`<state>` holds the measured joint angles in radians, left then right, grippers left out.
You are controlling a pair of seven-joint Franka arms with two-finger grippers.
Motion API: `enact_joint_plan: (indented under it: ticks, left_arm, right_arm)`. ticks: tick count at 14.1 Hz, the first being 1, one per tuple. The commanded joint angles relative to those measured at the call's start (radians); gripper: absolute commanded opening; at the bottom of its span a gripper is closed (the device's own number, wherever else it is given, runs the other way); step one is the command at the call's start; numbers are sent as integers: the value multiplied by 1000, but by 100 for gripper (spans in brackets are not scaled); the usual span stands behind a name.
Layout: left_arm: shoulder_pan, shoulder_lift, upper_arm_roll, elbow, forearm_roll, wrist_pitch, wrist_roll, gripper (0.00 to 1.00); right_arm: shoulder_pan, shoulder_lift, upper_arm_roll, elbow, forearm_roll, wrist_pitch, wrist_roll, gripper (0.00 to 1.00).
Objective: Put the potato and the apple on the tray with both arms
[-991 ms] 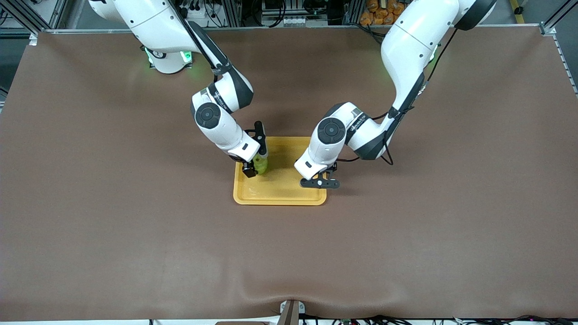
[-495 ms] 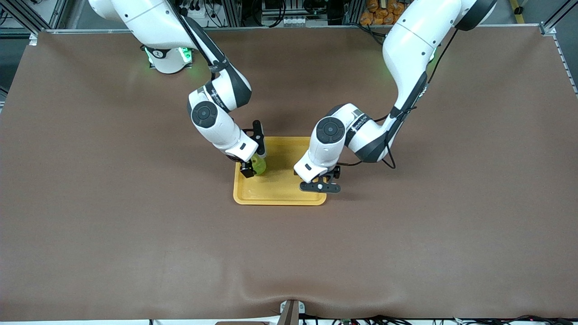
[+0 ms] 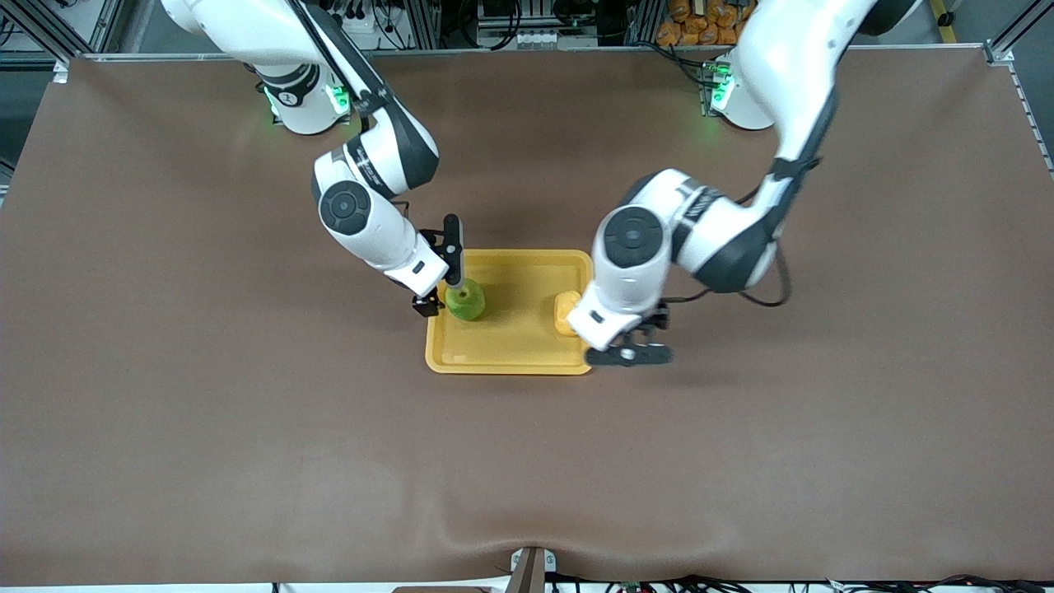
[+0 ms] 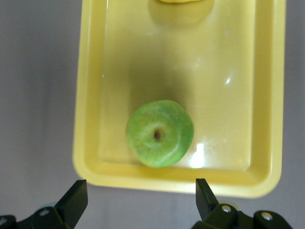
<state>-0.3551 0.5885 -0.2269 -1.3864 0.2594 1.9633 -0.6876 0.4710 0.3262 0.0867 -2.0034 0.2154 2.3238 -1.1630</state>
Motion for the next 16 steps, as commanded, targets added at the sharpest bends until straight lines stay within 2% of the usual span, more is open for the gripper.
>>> enact_joint_plan:
  ticks: [1,6,9,12,16]
  left_arm:
    - [80,-96,-5,-17,23,-81,32,100]
    - [192,-199,-6,-16,9,-155,181,100]
    - [251,-252,-8,-17,6,-187,307,100]
    - [272,-314,-9,-20,4,-276,364,100]
    - [332,-395,-9,-22,-95,-337,388,100]
  right_arm:
    - [-63,-94,-2,-15,9,-101,54,100]
    - [-196,-168,-4,15,7,-214,274,100]
    - [-238,-168,-25,54,-40,-198,448,100]
    - [-330,-165,-51,141,-51,-198,558,100]
    - [-436,-190,-53,158,-82,-205,718,100]
